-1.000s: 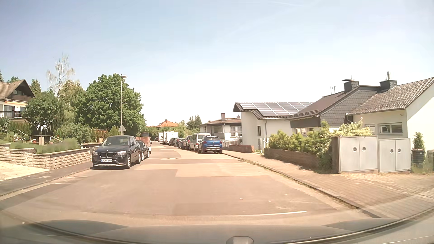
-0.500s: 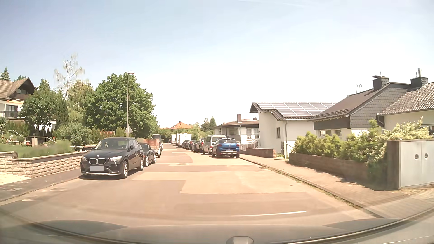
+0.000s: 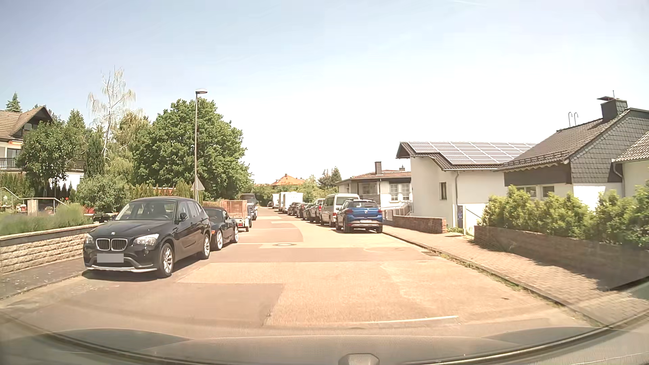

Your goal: Follow the waypoints while adhering to traffic rules and regulations

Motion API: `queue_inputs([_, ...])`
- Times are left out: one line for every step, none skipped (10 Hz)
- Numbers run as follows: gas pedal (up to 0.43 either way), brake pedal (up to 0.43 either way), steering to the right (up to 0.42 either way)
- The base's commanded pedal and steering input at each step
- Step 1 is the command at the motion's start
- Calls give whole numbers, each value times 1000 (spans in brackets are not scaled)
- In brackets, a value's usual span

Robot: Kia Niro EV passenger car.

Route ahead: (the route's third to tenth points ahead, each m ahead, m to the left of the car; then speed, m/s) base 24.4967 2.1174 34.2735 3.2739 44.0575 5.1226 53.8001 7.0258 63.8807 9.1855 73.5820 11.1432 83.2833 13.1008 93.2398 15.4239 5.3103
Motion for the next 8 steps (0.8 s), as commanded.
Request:
queue_inputs([28, 0, -67])
queue_inputs([28, 0, -59])
queue_inputs([28, 0, -52])
queue_inputs([28, 0, -44])
queue_inputs([28, 0, -40])
queue_inputs([20, 0, -34])
queue_inputs([0, 0, -32])
queue_inputs([0, 0, -31])
